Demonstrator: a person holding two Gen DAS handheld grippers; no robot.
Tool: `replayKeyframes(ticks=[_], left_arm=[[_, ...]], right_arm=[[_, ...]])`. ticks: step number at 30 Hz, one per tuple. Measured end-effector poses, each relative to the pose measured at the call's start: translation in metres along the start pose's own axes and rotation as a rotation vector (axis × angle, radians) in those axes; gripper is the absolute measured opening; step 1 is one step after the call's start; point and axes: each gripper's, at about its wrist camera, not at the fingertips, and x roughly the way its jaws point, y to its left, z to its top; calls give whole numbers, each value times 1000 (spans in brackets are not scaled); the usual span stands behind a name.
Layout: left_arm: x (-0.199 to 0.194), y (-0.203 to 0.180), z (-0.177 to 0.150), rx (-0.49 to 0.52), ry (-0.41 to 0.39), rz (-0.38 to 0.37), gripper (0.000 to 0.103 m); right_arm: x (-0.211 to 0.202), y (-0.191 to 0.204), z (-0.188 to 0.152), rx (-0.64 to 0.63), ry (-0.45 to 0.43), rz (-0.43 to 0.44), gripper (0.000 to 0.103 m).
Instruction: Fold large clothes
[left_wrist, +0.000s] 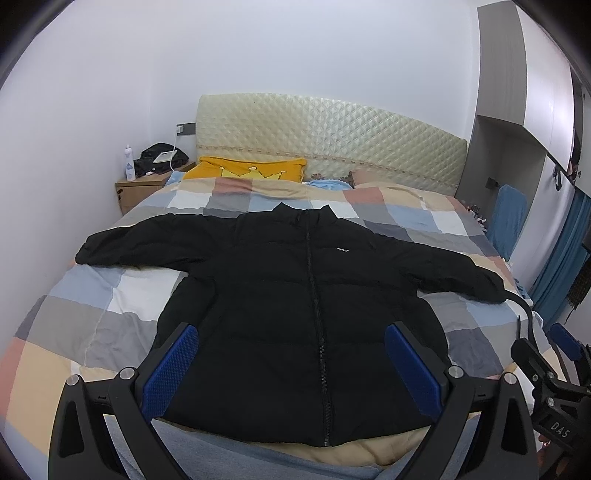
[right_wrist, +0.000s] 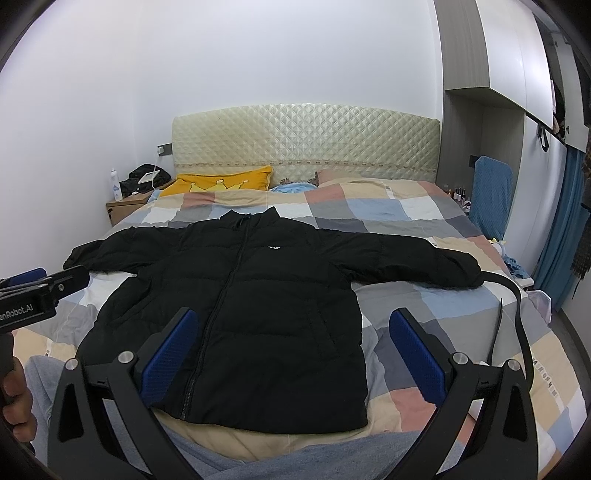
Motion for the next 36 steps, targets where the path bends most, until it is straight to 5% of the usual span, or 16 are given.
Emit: replayKeyframes(ticks=[20, 27, 33, 36], left_arm=[[23, 5, 0, -2, 36, -6, 102], [37, 1, 25, 36, 11, -40, 102], [69, 7, 56, 32, 0, -56, 102], [90, 9, 67, 22, 2, -91, 102]], right_arm=[[20, -19, 3, 60, 9, 10, 103], [23, -60, 18, 156, -63, 30, 103], [38, -110, 46, 180, -145, -69, 103], [57, -145, 57, 227, -170, -48, 103]])
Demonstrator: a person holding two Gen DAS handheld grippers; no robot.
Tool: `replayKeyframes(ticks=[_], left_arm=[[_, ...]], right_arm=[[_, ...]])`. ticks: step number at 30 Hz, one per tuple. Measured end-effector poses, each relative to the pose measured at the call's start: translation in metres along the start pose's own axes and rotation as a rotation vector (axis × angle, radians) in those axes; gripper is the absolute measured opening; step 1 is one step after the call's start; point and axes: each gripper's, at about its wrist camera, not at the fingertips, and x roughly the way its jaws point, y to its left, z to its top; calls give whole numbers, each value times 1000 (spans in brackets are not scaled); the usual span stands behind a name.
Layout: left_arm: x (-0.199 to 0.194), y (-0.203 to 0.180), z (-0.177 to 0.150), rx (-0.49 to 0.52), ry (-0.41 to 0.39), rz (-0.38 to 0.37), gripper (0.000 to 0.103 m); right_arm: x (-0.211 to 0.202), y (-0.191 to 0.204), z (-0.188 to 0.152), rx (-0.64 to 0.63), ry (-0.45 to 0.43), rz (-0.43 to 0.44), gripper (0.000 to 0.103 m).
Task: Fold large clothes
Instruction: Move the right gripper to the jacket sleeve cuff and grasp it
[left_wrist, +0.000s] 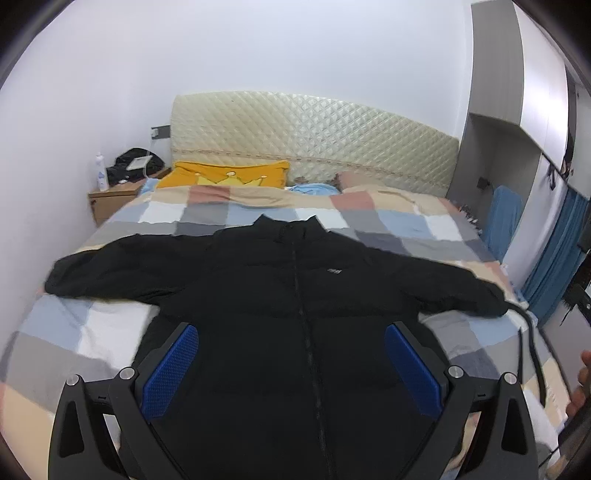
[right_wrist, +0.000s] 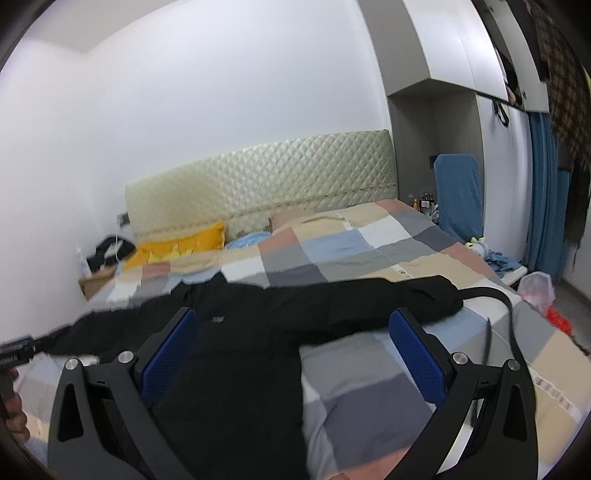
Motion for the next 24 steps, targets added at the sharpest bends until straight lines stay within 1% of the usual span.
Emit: replayKeyframes(ticks=[2, 4, 5, 9, 10, 11, 12, 14, 15, 17, 18, 20, 21, 24], left_arm=[[13, 1, 7, 5, -17, -21, 102], [26, -1, 12, 26, -47, 8, 102], [33, 0, 12, 28, -61, 5, 102], [65, 9, 4, -10, -55, -43, 102], [72, 10, 1, -13, -56, -39, 102], [78, 12, 0, -12, -54, -33, 102], [86, 13, -3, -3, -48, -20, 102], [97, 15, -8, 7, -39, 7, 102], [105, 17, -10, 9, -32, 19, 102], [119, 19, -16, 7, -2, 24, 102], [124, 20, -18, 7, 13, 22, 102], [136, 23, -21, 1, 44, 28, 102], [142, 25, -23, -4, 57, 33, 102], [153, 30, -24, -16, 75, 39, 102]], right_arm=[[16, -18, 6, 28, -19, 9, 103], [39, -36, 10, 40, -34, 7, 103], [52, -45, 11, 51, -30, 8, 103], [95, -86, 8, 127, 1, -14, 103], [106, -97, 5, 152, 9, -22, 102], [119, -109, 2, 179, 18, -30, 98], [133, -124, -1, 216, 32, -40, 95], [162, -151, -11, 290, 70, -62, 93], [177, -163, -17, 321, 91, -86, 89], [206, -187, -31, 378, 134, -123, 86], [224, -203, -41, 416, 160, -155, 84], [242, -224, -54, 489, 181, -190, 84], [253, -235, -62, 522, 194, -208, 82], [277, -270, -83, 627, 198, -271, 81]])
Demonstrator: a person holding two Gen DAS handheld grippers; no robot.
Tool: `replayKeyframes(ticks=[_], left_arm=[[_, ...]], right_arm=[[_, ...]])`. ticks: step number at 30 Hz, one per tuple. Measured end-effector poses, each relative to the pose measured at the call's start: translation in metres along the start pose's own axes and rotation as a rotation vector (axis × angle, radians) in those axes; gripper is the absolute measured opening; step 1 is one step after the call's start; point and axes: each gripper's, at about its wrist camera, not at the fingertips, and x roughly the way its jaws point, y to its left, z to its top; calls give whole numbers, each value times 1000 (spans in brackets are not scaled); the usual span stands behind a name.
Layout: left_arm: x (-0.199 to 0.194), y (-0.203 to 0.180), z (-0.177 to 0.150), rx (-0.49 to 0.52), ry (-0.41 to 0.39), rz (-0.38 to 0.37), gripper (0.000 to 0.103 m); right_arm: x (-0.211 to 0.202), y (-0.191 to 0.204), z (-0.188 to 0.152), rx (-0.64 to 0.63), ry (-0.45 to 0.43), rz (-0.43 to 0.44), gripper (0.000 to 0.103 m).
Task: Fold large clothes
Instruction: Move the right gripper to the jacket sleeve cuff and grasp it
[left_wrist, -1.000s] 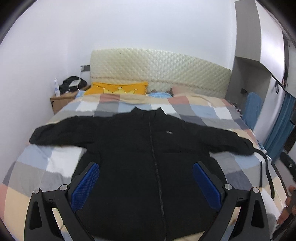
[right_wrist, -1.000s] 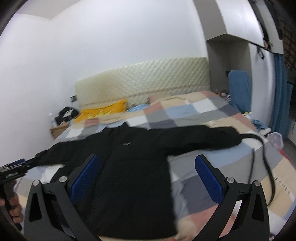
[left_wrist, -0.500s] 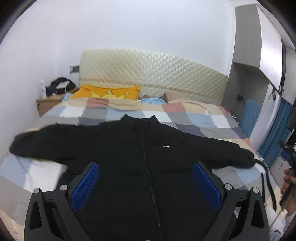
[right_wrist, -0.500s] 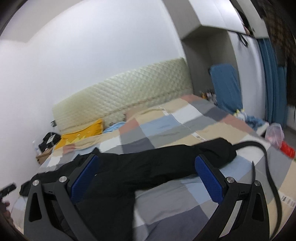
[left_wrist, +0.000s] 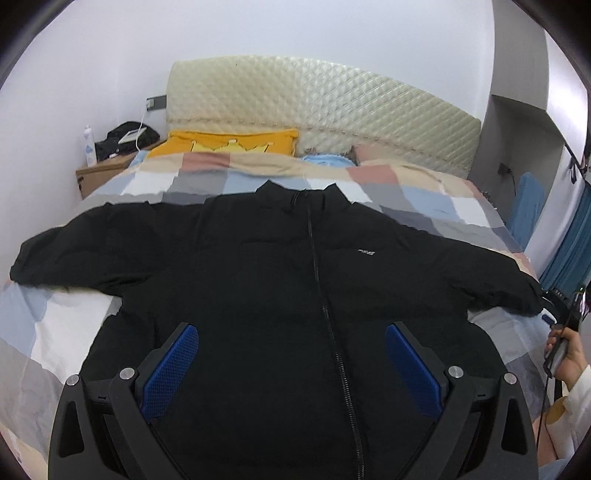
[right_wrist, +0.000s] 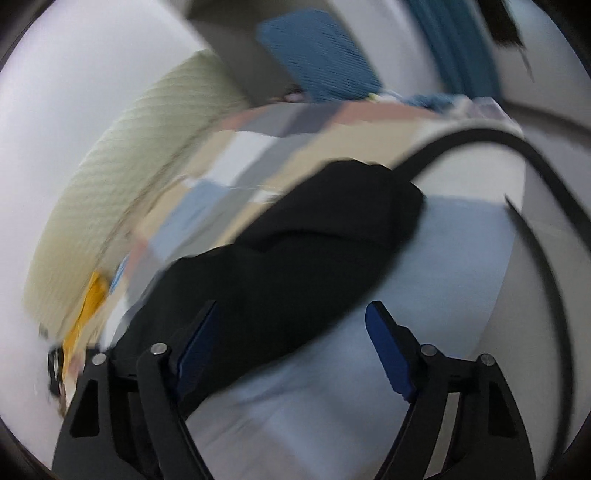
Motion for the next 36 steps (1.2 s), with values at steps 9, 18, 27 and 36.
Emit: replayKeyframes(ticks=[9, 18, 27, 36], left_arm=[[17, 21, -10, -115, 13, -83, 102], [19, 19, -10, -88, 0, -10, 102], [-2, 28, -9, -59, -25, 11, 102], [-29, 52, -6, -40, -81, 100, 102]], right_arm=[[45, -32, 21, 97, -52, 19, 81], [52, -14, 37, 89, -61, 82, 10], [-14, 34, 67, -21, -182, 106, 3], [-102, 129, 82, -254, -272, 121, 3]])
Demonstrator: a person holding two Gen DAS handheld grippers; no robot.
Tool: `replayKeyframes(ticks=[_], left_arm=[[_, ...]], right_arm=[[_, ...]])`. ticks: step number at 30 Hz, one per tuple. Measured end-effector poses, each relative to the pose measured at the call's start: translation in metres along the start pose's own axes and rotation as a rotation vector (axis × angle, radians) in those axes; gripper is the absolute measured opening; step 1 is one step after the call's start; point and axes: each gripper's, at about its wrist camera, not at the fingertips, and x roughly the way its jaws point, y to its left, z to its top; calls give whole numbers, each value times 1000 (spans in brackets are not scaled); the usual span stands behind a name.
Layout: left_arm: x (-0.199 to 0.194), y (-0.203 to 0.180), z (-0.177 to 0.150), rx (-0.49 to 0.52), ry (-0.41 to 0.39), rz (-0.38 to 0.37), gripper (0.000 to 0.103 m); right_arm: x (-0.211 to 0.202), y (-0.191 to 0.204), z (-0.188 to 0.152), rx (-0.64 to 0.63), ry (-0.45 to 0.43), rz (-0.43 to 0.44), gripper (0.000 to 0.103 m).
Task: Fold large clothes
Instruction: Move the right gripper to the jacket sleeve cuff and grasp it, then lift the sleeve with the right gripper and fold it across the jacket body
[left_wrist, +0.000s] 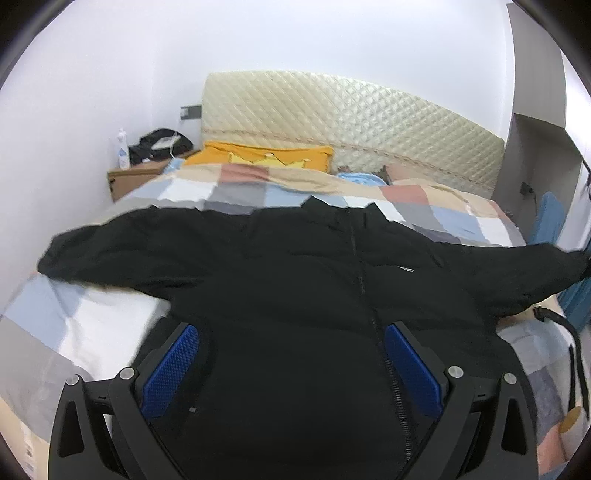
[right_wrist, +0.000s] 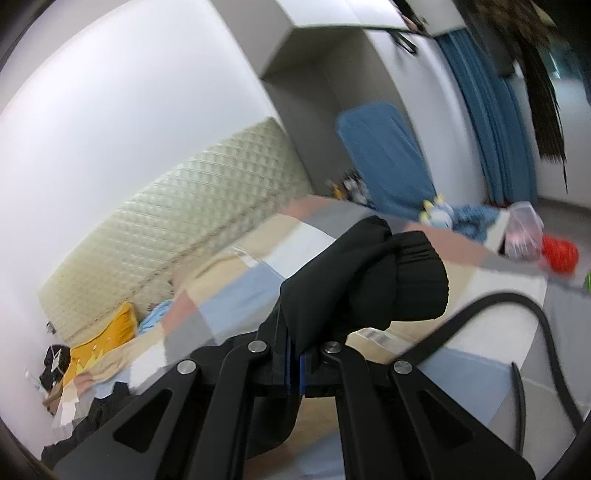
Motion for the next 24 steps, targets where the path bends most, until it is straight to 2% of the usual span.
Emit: replayKeyframes(ticks=[3, 7, 11, 17, 24], left_arm=[[-4, 8, 4, 15, -16, 27, 102], [-9, 19, 6, 5, -26, 29, 102], [-14, 26, 4, 10, -28, 29, 102], [-19, 37, 0, 34, -48, 74, 102], [-22, 64, 3, -38, -57, 66, 102]], right_arm=[[-23, 42, 17, -69, -27, 22, 3], [-51, 102, 32, -151, -55, 57, 3], [-82, 166, 31, -229, -92, 112, 3], [-117, 276, 2, -385, -134, 233, 3], [-139, 381, -68, -522, -97, 406, 3]])
